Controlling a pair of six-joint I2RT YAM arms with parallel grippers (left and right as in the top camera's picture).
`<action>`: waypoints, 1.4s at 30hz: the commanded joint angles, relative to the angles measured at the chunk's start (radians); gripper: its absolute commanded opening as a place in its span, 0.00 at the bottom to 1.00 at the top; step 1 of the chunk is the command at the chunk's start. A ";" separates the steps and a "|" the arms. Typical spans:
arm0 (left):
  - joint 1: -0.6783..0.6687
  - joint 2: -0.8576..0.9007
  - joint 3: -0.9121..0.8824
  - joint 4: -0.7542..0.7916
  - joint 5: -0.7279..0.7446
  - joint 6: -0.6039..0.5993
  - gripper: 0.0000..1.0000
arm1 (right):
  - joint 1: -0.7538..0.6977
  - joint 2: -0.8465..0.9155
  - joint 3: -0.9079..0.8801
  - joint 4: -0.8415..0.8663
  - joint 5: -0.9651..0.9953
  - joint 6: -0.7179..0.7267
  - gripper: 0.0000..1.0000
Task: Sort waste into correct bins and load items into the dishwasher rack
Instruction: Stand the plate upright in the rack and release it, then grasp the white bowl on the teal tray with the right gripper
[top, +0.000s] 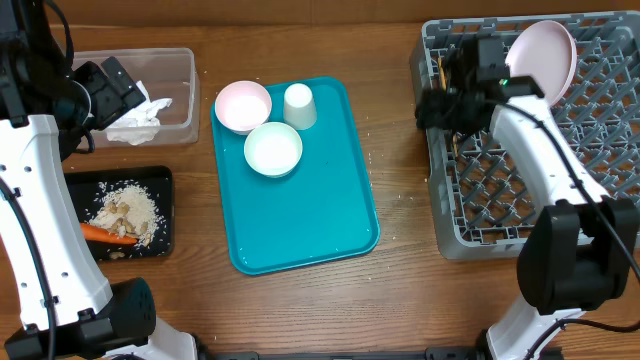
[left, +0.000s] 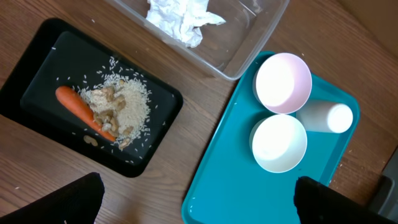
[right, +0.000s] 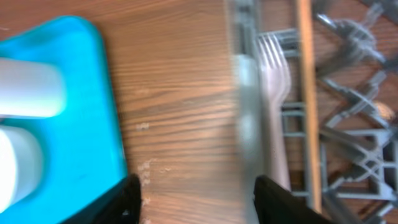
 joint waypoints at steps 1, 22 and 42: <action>0.004 0.000 0.000 -0.001 -0.010 -0.013 1.00 | 0.039 -0.029 0.163 -0.060 -0.260 0.062 0.66; 0.004 0.000 0.000 -0.001 -0.010 -0.013 1.00 | 0.638 0.241 0.127 0.146 0.161 0.061 0.80; 0.004 0.000 0.000 -0.001 -0.010 -0.013 1.00 | 0.663 0.295 0.127 0.109 0.150 -0.214 0.68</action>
